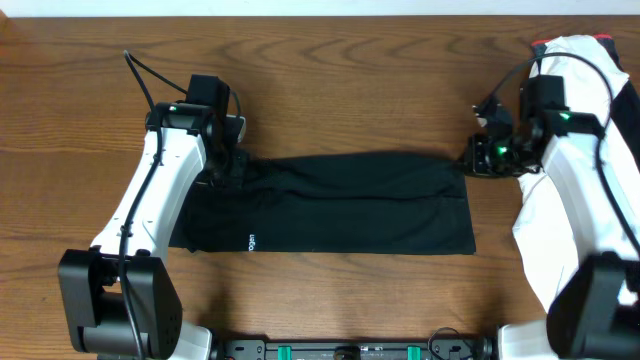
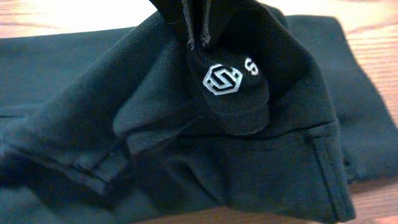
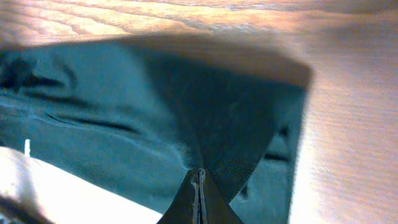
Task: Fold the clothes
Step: 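Fold the top edge down toward the bottom edge with both grippers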
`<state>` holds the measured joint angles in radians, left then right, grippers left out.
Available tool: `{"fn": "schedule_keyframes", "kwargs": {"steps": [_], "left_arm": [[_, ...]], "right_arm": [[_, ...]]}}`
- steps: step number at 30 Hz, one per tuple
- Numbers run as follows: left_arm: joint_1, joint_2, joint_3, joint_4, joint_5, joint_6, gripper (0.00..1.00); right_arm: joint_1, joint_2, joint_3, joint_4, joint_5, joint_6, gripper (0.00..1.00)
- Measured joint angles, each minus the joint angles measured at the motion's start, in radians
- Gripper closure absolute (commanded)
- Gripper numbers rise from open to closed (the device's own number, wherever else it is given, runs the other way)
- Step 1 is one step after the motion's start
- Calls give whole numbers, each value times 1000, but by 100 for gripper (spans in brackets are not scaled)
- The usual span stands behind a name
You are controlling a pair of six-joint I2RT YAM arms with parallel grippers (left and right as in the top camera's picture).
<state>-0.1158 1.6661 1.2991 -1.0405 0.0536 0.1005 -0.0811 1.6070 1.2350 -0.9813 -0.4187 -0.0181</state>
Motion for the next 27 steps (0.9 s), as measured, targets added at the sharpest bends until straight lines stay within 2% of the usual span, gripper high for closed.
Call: {"fn": "schedule_keyframes", "kwargs": {"steps": [4,15,17,19,20,22,25,27], "left_arm": [[5,0,0,-13,-39,-14,94],[36,0,0,-98,-69,-26,94],[35,0,0,-102,-69,-27,93],[35,0,0,-102,-70,-29,93],[36,0,0,-102,-70,-29,92],[35,0,0,-103,-70,-29,87],[36,0,0,-105,-74,-34,71],[36,0,0,-106,-79,-37,70]], "right_arm": [[0,-58,0,-78,58,12,99],[0,-56,0,-208,142,16,99],[0,-56,0,-225,149,18,92],[0,-56,0,-240,158,26,78],[0,-56,0,-243,161,26,78],[0,-56,0,-248,168,26,78],[0,-56,0,-249,172,26,76],[0,-56,0,-246,173,26,72]]}}
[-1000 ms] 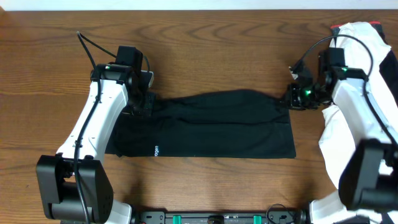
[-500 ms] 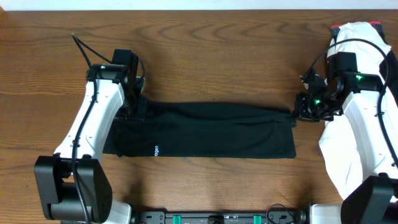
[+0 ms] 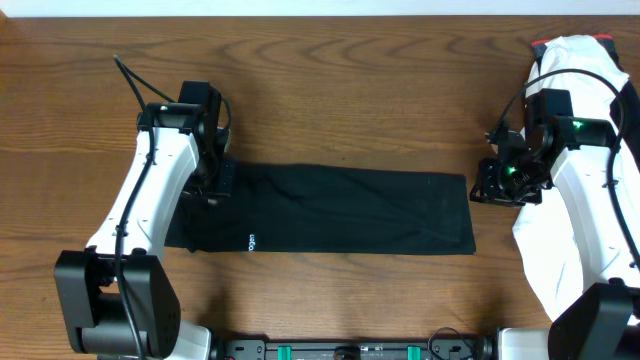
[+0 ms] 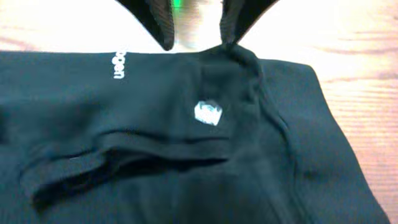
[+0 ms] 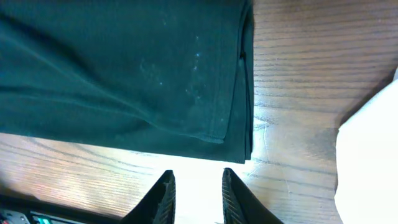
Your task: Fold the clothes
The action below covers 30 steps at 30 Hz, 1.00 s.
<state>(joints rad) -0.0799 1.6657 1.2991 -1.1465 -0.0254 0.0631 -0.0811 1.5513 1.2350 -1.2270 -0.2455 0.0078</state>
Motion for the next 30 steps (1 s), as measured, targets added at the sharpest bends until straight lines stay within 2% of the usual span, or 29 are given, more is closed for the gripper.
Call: {"fn": "schedule_keyframes", "kwargs": {"steps": [5,8,12,17,22,26,30], "left_arm": [[0,0,0,-2,-5,-6,61],[0,0,0,2,-5,-6,57],[0,0,0,28,-5,-13,52],[0,0,-2,71,5,-35,51],[0,0,-27,151,74,-45,47],[0,0,-42,186,117,-48,47],[0,1,-46,198,135,-51,42]], "right_arm": [[0,0,0,23,-8,3,69],[0,0,0,57,-34,8,58],[16,0,0,113,-52,7,49],[51,0,0,146,-60,8,47],[72,6,0,164,-66,37,42],[75,39,0,168,-69,65,41],[75,93,0,167,-69,85,42]]}}
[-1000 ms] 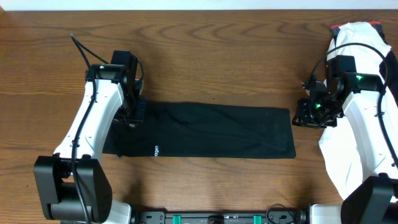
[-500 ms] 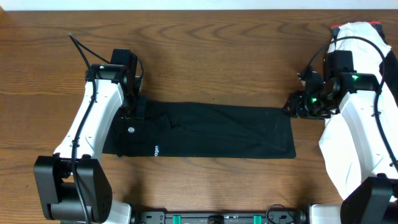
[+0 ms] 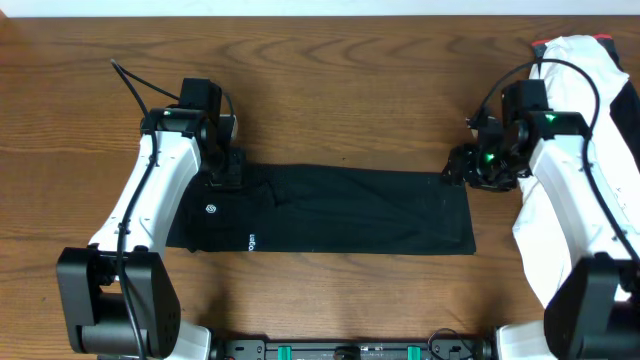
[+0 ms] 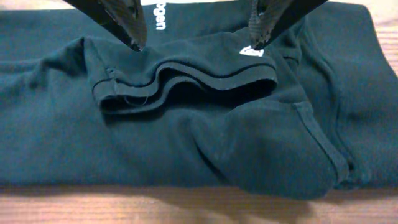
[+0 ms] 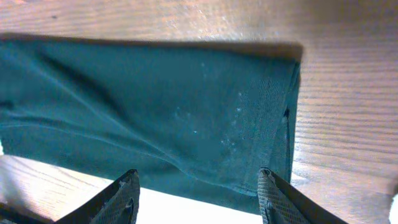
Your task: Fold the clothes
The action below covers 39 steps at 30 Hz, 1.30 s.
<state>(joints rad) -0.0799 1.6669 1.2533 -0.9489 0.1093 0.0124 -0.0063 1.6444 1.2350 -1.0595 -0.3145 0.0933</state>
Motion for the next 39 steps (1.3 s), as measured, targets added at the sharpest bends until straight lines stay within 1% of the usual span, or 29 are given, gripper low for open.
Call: {"fn": "schedule_keyframes", "kwargs": {"steps": [3,7,13,14,15,16,17,18,19,20,26,33,39], "left_arm": [[0,11,0,25,13,-5,41],[0,60,0,65,23,3,41],[0,170,0,73,31,15,42],[0,187,0,75,31,15,44],[0,200,0,76,32,14,51],[0,212,0,76,34,13,61],[0,222,-1,75,35,16,74],[0,226,-1,71,38,13,85],[0,228,-2,61,39,16,92],[0,228,-2,50,41,16,94],[0,228,-2,-82,42,25,94],[0,228,-2,-223,42,-7,94],[0,228,-2,-283,79,-17,94]], "right_arm": [[0,36,0,-2,-4,8,46],[0,66,0,11,-31,8,47],[0,67,0,18,-60,1,47],[0,67,0,18,-61,1,46],[0,67,0,18,-63,0,46],[0,67,0,18,-64,1,46],[0,67,0,19,-65,0,46],[0,67,0,21,-67,0,46],[0,67,0,23,-68,0,46],[0,67,0,24,-69,0,46],[0,67,0,29,-71,-2,46],[0,67,0,30,-71,-3,46],[0,67,0,30,-71,-3,46]]}}
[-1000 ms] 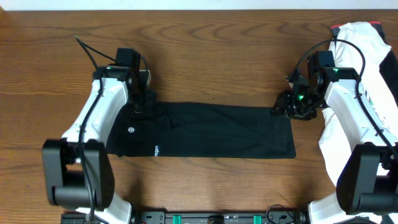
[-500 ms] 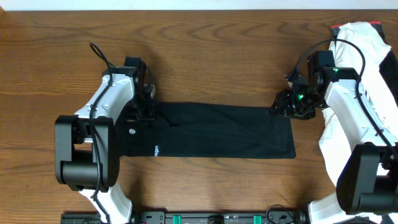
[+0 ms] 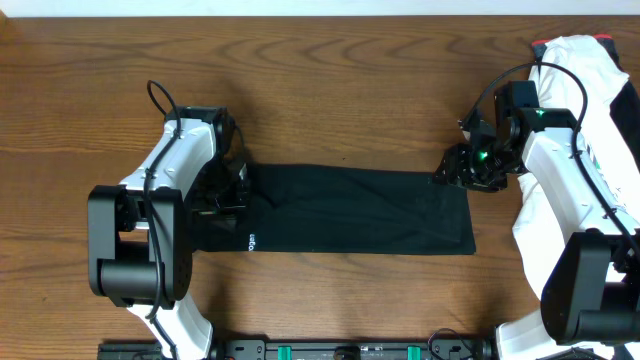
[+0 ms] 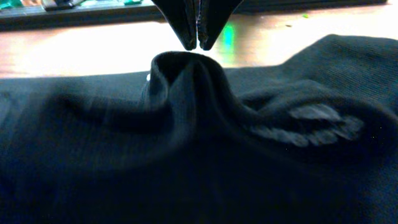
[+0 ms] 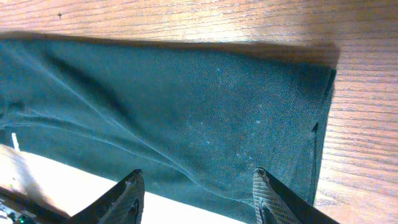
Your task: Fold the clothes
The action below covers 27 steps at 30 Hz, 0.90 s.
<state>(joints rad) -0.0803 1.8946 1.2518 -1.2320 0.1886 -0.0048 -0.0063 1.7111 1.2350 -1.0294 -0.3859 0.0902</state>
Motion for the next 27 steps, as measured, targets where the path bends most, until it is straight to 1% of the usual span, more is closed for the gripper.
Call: {"fn": "schedule_keyframes", "kwargs": {"steps": [5,7,19,22,27], "left_arm": [[0,0,0,-12,45,0,94],[0,0,1,12,51,0,94],[0,-60,10,448,52,-3,94],[0,-60,10,475,52,-3,94],[0,-41,10,468,53,-3,94]], "right_arm": [[0,0,0,0,0,0,45],[0,0,0,0,0,0,45],[0,0,0,4,16,0,43],[0,0,0,5,19,0,42],[0,0,0,5,19,0,43]]}}
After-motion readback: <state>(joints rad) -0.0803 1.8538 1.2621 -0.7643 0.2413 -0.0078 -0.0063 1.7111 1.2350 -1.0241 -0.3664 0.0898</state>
